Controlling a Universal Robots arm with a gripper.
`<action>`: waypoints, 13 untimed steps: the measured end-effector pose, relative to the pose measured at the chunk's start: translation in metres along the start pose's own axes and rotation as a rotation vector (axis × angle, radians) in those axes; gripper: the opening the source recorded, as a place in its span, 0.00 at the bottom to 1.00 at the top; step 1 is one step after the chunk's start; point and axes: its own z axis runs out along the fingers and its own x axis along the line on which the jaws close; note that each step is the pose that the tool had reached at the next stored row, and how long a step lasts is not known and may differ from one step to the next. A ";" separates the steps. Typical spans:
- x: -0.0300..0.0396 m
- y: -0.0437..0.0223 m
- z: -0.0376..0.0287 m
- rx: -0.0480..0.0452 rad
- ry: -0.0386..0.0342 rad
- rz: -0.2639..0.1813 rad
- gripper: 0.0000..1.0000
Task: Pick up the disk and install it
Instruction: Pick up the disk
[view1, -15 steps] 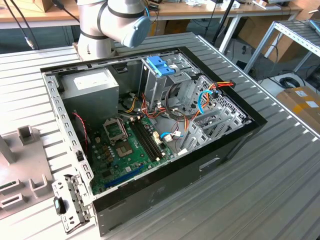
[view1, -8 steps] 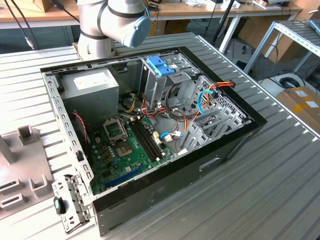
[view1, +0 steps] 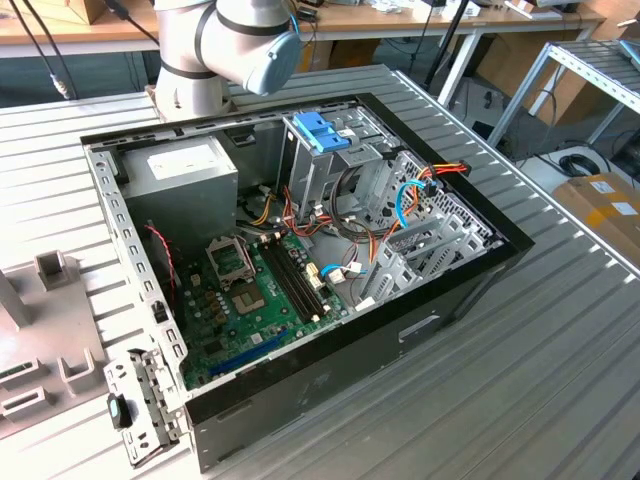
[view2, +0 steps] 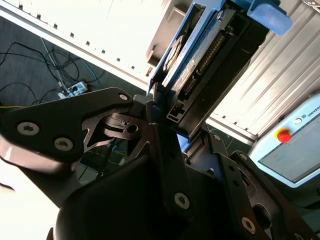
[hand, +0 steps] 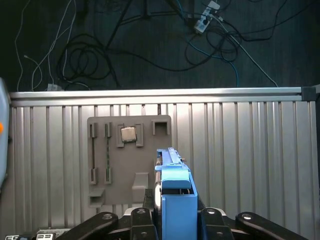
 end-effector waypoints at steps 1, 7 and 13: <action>0.0000 -0.0005 0.0000 0.0001 0.0000 0.000 0.37; -0.0002 -0.0049 -0.0002 0.0000 0.0001 0.000 0.37; -0.0003 -0.0087 -0.0004 0.0001 0.0002 0.000 0.37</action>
